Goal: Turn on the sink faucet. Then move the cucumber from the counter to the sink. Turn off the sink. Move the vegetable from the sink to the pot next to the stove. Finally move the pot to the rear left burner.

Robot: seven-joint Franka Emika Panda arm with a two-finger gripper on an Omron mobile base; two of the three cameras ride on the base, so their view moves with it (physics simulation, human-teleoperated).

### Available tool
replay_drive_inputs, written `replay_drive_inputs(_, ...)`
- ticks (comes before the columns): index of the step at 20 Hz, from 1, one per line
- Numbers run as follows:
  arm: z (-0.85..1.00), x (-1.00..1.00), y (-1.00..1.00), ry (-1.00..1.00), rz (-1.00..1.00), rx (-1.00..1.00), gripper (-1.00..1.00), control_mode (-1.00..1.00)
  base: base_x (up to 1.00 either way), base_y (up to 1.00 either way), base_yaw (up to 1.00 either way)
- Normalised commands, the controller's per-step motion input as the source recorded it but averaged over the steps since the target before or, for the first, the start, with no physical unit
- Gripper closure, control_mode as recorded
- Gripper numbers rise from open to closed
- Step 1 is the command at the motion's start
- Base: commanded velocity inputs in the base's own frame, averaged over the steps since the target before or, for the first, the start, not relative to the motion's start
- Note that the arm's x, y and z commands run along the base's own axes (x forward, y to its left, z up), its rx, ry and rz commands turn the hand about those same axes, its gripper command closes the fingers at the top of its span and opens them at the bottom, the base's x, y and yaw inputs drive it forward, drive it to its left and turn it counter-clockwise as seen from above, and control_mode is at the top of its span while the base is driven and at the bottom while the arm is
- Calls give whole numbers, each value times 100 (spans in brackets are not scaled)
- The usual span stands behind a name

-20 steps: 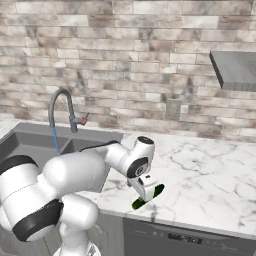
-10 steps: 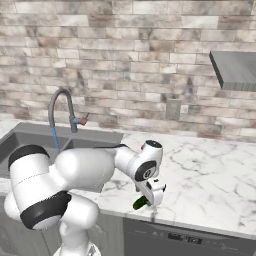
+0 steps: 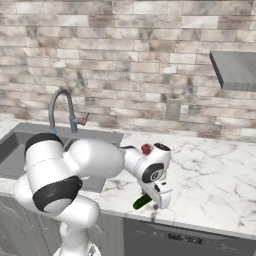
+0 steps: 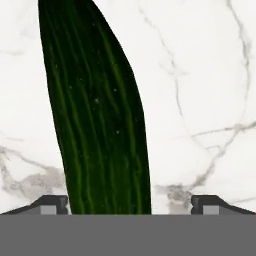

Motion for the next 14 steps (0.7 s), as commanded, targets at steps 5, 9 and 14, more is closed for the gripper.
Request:
replay_drive_inputs(5, -25, 19, 0, 0, 1, 0, 100, -100, 0, 0, 0)
replay_drive_inputs(9, -28, 18, 4, 0, 0, 0, 100, -100, 0, 0, 0)
replay_drive_inputs(14, -19, 18, 7, -3, 0, 0, 100, -100, 0, 0, 0)
